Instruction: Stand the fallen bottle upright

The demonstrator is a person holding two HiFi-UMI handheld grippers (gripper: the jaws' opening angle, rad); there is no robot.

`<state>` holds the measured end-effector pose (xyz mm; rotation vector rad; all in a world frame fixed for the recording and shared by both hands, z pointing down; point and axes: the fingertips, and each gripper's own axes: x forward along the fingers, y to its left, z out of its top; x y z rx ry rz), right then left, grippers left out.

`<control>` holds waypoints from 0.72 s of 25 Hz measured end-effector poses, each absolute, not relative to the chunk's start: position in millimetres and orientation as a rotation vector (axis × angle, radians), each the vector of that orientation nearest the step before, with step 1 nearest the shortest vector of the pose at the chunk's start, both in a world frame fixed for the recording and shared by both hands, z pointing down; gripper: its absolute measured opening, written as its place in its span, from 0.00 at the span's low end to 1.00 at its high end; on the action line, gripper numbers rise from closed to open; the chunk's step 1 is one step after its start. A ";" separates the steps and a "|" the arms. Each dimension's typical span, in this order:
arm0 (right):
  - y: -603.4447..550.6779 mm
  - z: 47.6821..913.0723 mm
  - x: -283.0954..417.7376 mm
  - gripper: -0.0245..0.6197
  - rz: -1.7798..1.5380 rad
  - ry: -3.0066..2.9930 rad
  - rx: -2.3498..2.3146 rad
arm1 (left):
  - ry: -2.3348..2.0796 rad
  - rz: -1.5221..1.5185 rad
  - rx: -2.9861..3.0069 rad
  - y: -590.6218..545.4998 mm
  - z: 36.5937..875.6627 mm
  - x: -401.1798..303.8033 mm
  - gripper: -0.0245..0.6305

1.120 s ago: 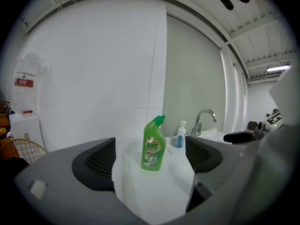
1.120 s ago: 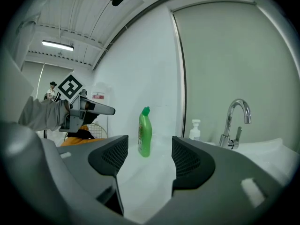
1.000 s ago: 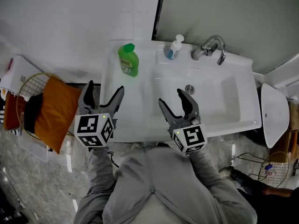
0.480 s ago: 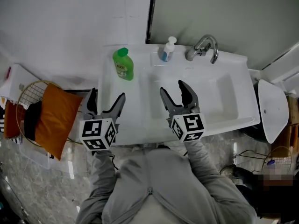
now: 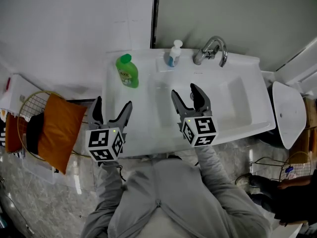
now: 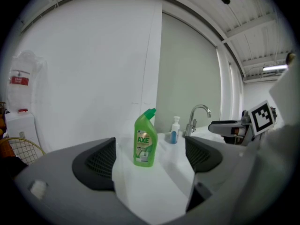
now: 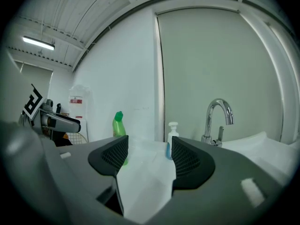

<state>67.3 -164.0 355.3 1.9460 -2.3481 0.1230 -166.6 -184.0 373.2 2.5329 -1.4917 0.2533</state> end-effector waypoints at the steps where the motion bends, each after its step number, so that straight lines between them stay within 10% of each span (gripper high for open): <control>1: -164.0 356.3 67.5 0.49 0.124 -2.347 1.943 | -1.492 0.254 2.534 -184.4 373.2 -166.5 0.79; 18: -167.1 363.2 73.7 0.49 0.116 -2.299 1.939 | -1.480 0.265 2.546 -190.3 374.2 -160.5 0.79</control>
